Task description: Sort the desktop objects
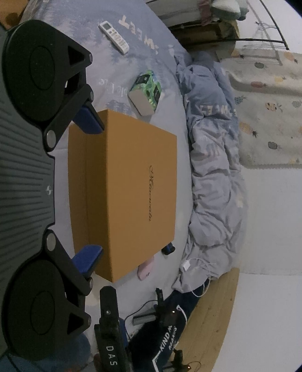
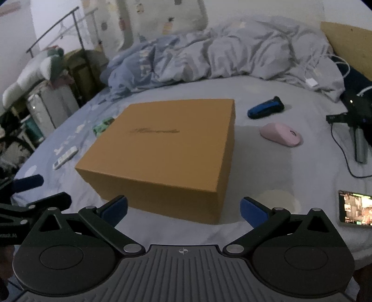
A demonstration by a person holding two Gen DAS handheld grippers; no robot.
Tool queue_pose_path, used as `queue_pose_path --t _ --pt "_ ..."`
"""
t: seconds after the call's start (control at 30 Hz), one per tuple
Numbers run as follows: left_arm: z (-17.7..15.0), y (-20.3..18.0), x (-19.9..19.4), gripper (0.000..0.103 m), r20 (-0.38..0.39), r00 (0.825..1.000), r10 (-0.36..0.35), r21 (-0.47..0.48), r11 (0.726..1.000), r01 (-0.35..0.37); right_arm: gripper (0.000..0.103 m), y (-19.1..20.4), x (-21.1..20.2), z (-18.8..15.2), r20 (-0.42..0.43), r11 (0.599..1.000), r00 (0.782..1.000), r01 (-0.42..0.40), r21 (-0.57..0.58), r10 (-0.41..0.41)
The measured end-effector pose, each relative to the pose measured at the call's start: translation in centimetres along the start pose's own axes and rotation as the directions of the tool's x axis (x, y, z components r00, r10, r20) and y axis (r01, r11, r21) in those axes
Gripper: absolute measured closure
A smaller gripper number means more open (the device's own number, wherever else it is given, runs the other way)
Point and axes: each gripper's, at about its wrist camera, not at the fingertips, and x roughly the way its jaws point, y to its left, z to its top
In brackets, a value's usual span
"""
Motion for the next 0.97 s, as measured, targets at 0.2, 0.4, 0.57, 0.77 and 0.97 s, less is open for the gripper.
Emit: queue_pose_path --t 0.2,0.4,0.57,0.77,0.97 --pt "-0.23 0.09 -0.23 0.000 0.003 1.000 0.017 0.000 1.000 -0.017 0.000 0.50 -0.06 0.10 0.010 1.000 1.000 -0.006 -0.002 0.006" --pt "-0.35 0.12 -0.17 0.000 -0.002 1.000 -0.007 0.000 1.000 0.007 0.000 0.58 -0.08 0.17 0.013 1.000 1.000 -0.002 0.005 0.002" --pt "-0.42 -0.06 -0.39 0.000 0.025 1.000 0.005 0.010 1.000 -0.005 0.000 0.54 -0.17 0.08 0.021 1.000 1.000 0.002 0.010 -0.002" --pt "-0.33 0.18 -0.47 0.000 0.021 1.000 0.002 -0.005 1.000 -0.002 0.000 0.40 -0.11 0.05 0.020 1.000 1.000 0.008 0.017 -0.008" --pt "-0.45 0.26 -0.33 0.000 0.004 1.000 -0.001 0.002 1.000 0.000 0.000 0.68 0.01 -0.03 0.010 1.000 1.000 -0.003 0.005 0.003"
